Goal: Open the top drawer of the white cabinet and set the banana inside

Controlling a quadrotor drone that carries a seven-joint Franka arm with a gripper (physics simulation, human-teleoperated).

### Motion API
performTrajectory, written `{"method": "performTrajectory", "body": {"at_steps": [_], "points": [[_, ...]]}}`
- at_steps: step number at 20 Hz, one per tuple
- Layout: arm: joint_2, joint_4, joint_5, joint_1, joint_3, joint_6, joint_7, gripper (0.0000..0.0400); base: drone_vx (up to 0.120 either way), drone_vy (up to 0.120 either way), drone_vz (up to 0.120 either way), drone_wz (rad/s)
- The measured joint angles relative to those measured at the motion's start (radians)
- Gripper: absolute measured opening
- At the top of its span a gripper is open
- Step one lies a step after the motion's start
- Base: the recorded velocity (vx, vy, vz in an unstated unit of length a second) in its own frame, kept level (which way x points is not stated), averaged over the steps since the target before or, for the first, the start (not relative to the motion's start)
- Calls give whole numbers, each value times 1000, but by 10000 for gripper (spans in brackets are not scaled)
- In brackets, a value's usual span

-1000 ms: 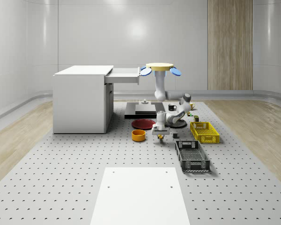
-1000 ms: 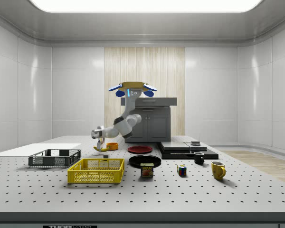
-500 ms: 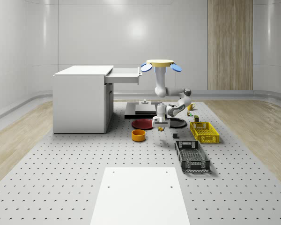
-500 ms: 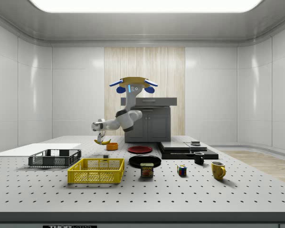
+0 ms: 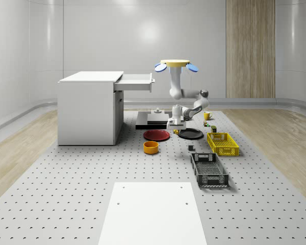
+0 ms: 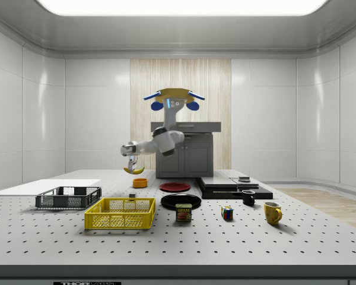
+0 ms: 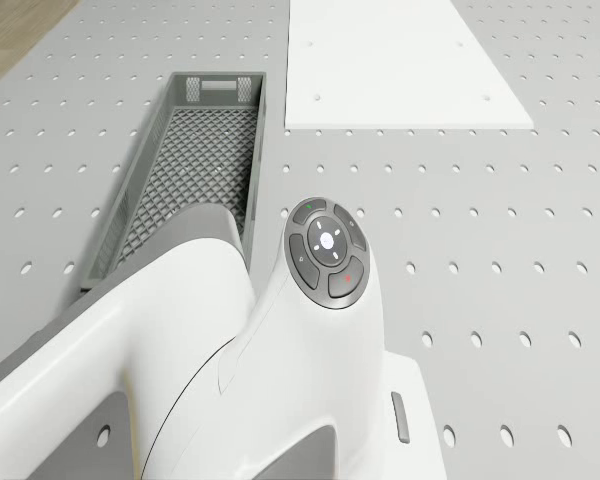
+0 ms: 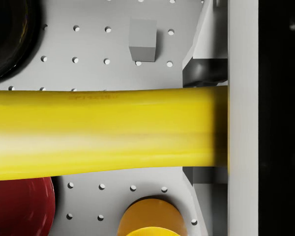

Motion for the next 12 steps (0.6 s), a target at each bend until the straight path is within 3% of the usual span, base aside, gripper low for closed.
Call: {"method": "performTrajectory", "body": {"at_steps": [12], "points": [[-8, 0, -5, 3, -2, 7, 1, 190, -120, 0, 120, 0]]}}
